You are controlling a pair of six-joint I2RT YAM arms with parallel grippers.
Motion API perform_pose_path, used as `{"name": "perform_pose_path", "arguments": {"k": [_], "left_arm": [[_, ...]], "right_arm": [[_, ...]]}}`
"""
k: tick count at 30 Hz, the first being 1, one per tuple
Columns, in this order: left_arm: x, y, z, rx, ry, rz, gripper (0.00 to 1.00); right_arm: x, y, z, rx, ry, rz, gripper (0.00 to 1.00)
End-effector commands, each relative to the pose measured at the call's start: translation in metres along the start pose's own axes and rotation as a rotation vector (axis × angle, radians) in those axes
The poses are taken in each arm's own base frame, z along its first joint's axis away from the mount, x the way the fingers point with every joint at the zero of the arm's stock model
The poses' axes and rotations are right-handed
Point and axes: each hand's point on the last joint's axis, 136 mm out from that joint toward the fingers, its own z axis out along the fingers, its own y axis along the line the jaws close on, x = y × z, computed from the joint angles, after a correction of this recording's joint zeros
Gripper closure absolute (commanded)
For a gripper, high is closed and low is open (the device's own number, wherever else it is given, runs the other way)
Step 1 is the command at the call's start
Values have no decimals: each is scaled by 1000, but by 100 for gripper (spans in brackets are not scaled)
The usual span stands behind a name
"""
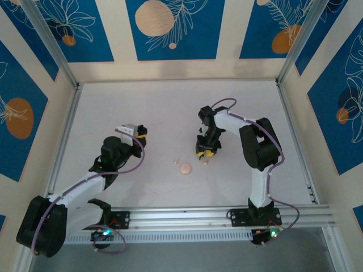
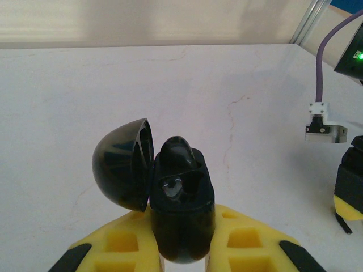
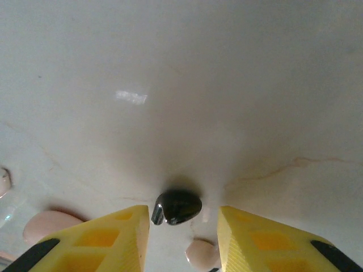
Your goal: Insert the wireless bluetooth earbuds into the charging case
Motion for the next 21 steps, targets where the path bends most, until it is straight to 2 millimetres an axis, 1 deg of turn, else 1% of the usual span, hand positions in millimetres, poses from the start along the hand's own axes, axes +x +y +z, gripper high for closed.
{"name": "perform_pose_path", "arguments": {"k": [1,13,16,19,21], "left_arm": [[-22,-3,-2,15,-54,23,89],[-23,-3,-2,16,-52,26,89],[-23,-3,-2,15,-52,27,89],[-23,-3,-2,15,-52,27,89],[-23,-3,-2,15,-52,26,89]], "right_arm": [[-5,11,0,-33,1,2,64],[-7,15,8,-29,9,-10,71],[-5,13,10,-9,20,-6,71],[-2,12,10,18,26,-7,66],[0,10,10,35,27,-8,66]]}}
